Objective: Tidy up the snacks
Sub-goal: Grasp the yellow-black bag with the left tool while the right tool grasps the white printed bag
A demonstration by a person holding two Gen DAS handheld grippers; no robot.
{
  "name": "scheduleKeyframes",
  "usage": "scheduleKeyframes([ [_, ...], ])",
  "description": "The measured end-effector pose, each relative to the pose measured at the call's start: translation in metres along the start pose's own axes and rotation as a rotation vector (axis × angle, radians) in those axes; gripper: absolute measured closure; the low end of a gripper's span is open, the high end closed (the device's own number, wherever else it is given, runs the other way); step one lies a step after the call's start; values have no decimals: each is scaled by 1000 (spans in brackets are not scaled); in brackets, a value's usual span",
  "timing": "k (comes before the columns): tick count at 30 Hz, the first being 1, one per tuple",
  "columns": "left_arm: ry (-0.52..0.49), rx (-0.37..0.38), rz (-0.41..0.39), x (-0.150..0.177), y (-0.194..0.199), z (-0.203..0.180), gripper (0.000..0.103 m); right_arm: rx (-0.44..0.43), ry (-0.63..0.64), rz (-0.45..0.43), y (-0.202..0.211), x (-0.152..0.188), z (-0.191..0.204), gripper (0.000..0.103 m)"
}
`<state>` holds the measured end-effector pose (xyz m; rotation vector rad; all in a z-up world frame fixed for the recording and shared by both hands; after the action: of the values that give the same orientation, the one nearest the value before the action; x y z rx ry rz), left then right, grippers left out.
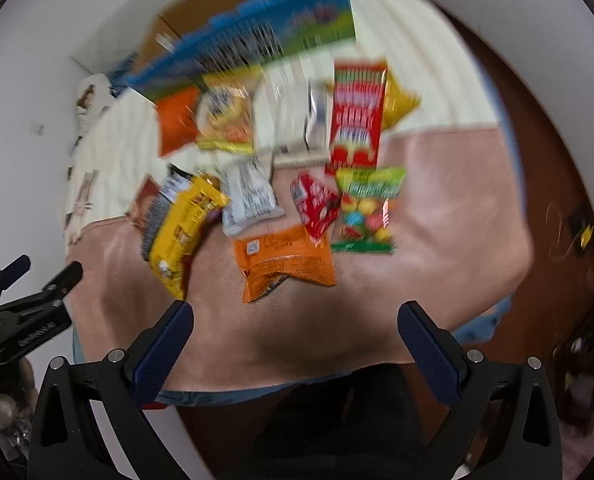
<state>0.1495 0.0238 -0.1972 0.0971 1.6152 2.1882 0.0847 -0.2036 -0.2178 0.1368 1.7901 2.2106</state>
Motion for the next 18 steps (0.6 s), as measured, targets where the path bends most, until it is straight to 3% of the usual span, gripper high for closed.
scheduleKeyframes([
  [5,-153,80,104,-26,-72,-27,0,-28,-130,76,-70,-11,-8,0],
  [10,-339,110,112,-45,-112,-58,0,-98,-255,129,-105,-16,-20,2],
  [12,-408,170,115,-50,-120,-70,0,-96,-261,112,-103,-19,-23,2],
  [15,-407,232,124,-54,-126,-75,2,-72,-245,69,-90,-30,-26,2],
  [18,-360,213,100,-50,-126,-71,7,-54,-232,53,-83,-43,-27,2],
])
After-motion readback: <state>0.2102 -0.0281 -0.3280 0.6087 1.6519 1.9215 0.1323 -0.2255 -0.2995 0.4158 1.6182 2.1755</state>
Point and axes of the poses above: each gripper's, at about its wrist camera, not at the fingertips, and y roughly against the way its jaws point, z to its left, x to its underside, the point moved 1 cm from there along -y, roughly the way its jaws point, and after that the axes turned 2 degrees about z, right-handed, at the moved point
